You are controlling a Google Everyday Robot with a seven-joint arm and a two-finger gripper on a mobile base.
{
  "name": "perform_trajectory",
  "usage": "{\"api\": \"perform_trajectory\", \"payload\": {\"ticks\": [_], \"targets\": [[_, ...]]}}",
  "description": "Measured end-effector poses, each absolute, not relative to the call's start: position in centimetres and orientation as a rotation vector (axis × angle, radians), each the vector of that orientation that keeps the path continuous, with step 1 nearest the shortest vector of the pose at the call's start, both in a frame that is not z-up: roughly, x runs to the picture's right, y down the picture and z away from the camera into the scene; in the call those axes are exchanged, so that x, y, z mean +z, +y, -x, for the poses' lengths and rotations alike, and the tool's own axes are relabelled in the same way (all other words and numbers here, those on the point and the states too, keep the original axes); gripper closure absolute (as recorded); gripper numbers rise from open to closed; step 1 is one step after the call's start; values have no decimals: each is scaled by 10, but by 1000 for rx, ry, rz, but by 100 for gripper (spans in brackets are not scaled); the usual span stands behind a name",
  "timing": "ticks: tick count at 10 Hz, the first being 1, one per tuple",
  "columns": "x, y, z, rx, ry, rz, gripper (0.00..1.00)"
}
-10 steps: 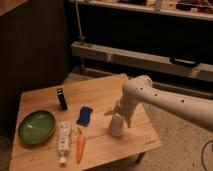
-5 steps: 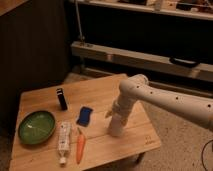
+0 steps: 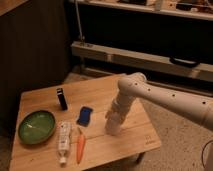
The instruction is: Place the ceramic cup over the eraser
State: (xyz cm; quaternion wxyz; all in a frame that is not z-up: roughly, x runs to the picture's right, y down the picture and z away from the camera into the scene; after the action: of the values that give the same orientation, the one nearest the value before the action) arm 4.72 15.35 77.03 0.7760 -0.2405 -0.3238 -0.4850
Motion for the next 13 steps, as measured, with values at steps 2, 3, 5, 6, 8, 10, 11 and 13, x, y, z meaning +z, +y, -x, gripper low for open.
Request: {"api": "perform_trajectory", "payload": {"ticks": [2,3,5,6,8,10,11,13], "targets": [[769,152,-45,-1052,-703,518,88],[769,152,-45,-1052,-704,517,88],[770,154,-43,-1074,-695,535,88],[770,153,-43,-1073,-693,535,88],[770,154,-43,-1084,-684,541,88],[770,156,-36,-1103,-673,547,88],[769,155,-36,-1101,-674,545,88],[768,154,-36,-1102,-672,544,88]]}}
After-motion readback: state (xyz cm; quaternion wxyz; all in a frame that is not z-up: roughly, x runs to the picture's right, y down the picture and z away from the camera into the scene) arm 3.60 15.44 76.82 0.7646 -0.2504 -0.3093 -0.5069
